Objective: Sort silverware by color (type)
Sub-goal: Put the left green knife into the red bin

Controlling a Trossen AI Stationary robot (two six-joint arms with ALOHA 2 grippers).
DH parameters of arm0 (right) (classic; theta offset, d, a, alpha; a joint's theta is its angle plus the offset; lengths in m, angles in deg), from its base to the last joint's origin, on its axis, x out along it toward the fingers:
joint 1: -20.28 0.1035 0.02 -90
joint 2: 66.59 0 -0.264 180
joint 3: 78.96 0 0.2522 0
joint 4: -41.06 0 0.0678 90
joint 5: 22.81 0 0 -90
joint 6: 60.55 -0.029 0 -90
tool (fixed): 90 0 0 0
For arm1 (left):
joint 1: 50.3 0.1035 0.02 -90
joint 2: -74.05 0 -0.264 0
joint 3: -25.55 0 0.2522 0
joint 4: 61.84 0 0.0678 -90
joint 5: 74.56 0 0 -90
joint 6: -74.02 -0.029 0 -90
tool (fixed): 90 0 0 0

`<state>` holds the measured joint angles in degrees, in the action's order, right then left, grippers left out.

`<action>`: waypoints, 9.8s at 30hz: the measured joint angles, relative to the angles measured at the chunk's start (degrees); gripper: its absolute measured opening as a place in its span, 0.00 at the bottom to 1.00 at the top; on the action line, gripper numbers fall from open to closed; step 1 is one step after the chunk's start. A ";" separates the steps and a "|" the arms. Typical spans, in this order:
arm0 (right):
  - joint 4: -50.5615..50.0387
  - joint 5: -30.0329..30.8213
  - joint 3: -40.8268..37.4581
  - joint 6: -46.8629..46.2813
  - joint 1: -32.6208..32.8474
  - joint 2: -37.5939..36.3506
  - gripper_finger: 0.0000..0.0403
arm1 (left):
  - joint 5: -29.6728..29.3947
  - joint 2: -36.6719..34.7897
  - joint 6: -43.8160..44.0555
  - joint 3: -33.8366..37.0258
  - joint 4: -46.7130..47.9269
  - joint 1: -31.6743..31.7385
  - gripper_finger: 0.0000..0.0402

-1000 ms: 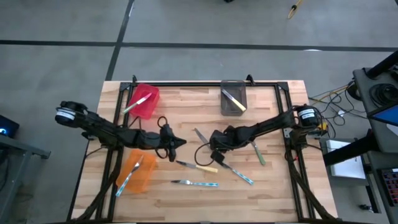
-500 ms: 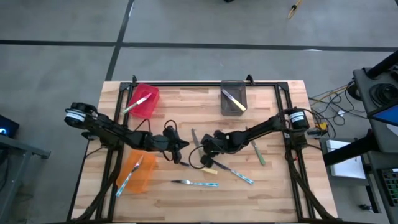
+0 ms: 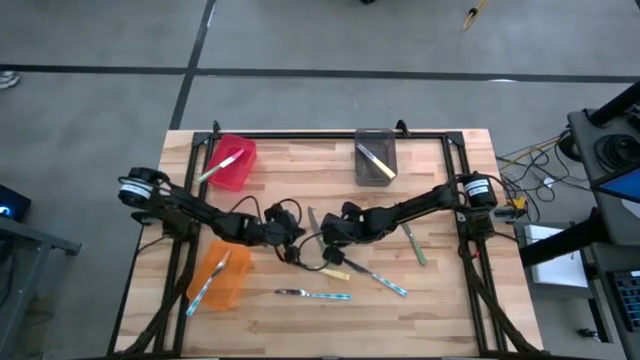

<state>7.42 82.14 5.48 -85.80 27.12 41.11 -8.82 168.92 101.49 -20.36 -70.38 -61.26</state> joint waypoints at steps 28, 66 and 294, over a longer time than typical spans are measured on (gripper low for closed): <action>7.33 2.06 -0.14 1.92 0.08 4.57 0.02 | -1.27 9.09 -9.45 -11.09 9.47 8.16 0.00; 8.70 16.95 -17.83 21.54 -1.64 -30.10 0.02 | 2.80 -2.12 28.60 -11.34 31.94 -0.26 0.00; 17.77 -18.56 -2.02 34.85 -15.13 4.59 0.02 | -8.12 7.69 16.78 -13.16 28.85 -2.27 0.47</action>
<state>25.19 63.58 3.46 -50.95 11.99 45.70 -16.94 176.61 118.27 -33.52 -41.53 -63.53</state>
